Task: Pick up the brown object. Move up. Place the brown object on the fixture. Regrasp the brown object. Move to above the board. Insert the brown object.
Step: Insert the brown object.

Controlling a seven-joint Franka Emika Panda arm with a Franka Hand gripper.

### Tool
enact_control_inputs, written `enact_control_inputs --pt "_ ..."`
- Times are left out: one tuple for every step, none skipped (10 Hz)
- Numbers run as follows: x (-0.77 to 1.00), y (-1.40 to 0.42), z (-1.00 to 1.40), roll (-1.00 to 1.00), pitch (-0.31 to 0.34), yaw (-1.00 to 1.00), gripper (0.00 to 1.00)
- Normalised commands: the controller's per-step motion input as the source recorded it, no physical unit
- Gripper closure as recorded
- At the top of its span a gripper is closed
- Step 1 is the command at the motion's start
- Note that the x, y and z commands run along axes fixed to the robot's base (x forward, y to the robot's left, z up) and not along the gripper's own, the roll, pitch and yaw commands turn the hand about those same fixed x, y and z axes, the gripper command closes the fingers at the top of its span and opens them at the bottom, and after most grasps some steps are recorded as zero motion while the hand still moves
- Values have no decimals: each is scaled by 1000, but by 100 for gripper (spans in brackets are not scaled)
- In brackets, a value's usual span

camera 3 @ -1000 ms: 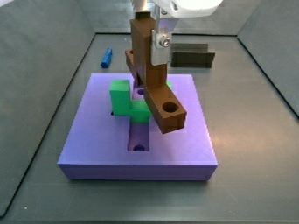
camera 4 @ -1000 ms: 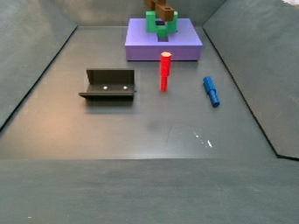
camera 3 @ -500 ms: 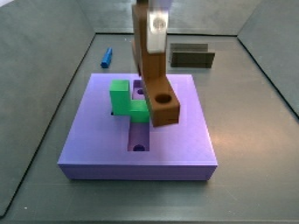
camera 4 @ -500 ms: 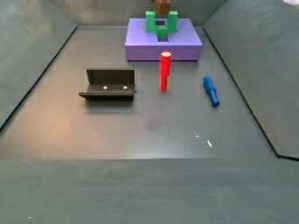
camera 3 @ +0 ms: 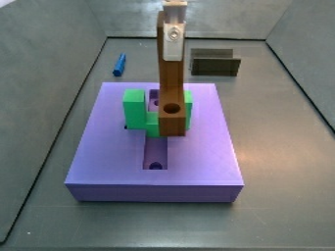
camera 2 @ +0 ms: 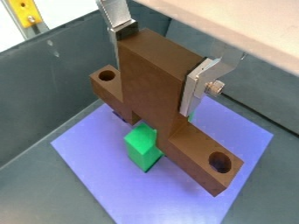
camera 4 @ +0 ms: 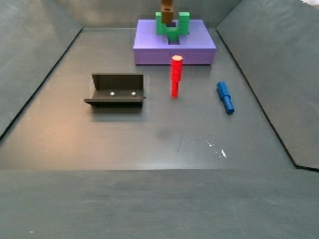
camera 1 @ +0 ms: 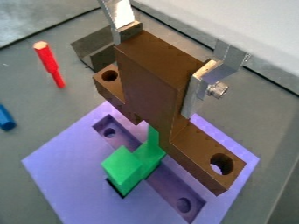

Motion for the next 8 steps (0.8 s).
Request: enact_control_inputs --pt "-74 -111 0 3 4 0 100" --pt "-200 0 0 20 0 0 100" --pt "-283 200 0 9 -10 0 100" --pt "-323 211 0 50 0 0 100" --pt "-303 151 0 119 0 0 100" --pt "-94 -131 -17 250 -11 120 100" --pt "194 -266 -46 196 0 234 100" --pt "283 -163 -3 156 47 194 100"
